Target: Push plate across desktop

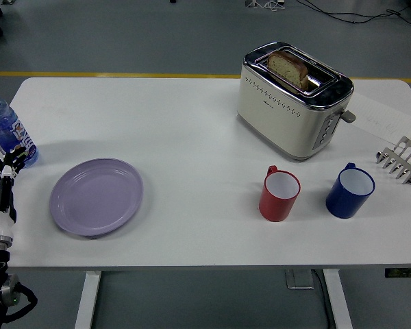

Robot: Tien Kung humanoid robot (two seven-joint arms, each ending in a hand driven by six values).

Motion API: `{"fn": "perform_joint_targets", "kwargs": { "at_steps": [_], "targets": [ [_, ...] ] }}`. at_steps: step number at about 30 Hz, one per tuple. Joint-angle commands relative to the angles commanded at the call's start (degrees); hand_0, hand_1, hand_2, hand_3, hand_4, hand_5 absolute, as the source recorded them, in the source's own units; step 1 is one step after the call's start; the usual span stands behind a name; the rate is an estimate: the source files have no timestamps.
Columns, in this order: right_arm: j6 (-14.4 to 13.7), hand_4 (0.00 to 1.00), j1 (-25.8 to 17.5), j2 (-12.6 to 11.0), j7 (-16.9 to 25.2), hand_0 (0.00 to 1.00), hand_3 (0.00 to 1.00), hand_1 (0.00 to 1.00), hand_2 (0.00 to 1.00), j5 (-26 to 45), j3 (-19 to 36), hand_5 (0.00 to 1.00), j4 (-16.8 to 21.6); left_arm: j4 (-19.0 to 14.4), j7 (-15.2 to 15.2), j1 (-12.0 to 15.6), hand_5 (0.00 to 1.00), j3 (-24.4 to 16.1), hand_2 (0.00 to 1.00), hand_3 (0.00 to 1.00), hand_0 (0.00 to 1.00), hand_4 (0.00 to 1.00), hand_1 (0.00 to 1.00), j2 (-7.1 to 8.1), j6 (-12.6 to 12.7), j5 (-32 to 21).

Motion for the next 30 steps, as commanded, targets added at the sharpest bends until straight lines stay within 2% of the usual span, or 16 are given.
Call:
{"fn": "perform_joint_targets", "kwargs": {
  "at_steps": [9,20,21,30],
  "targets": [
    [0.2,0.248,0.2,0.1,0.0,0.531,0.55,0.505,0.604,0.0,-0.1,0.192,0.0,1.1,0.0,-0.9,0.998,1.2,0.915,0.813,0.888,0.469,0.893,-0.84,0.1,-1.9],
    [0.4,0.247,0.5,0.3,-0.1,0.531,0.55,0.504,0.604,-1.0,0.3,0.193,0.0,3.0,0.0,-1.8,0.998,2.6,0.913,0.815,0.887,0.47,0.891,-3.22,-0.2,-3.3],
    [0.4,0.247,0.5,0.4,-0.1,0.53,0.55,0.503,0.604,-1.0,0.3,0.191,0.0,3.1,0.0,-1.9,0.998,2.7,0.912,0.812,0.88,0.43,0.887,-3.3,-0.2,-3.3],
    [0.5,0.246,0.6,0.5,-0.1,0.53,0.549,0.503,0.604,-1.3,0.5,0.192,0.0,3.4,0.0,-2.7,0.998,4.1,0.91,0.807,0.877,0.423,0.885,-4.35,0.3,-3.7]
  ]
}}
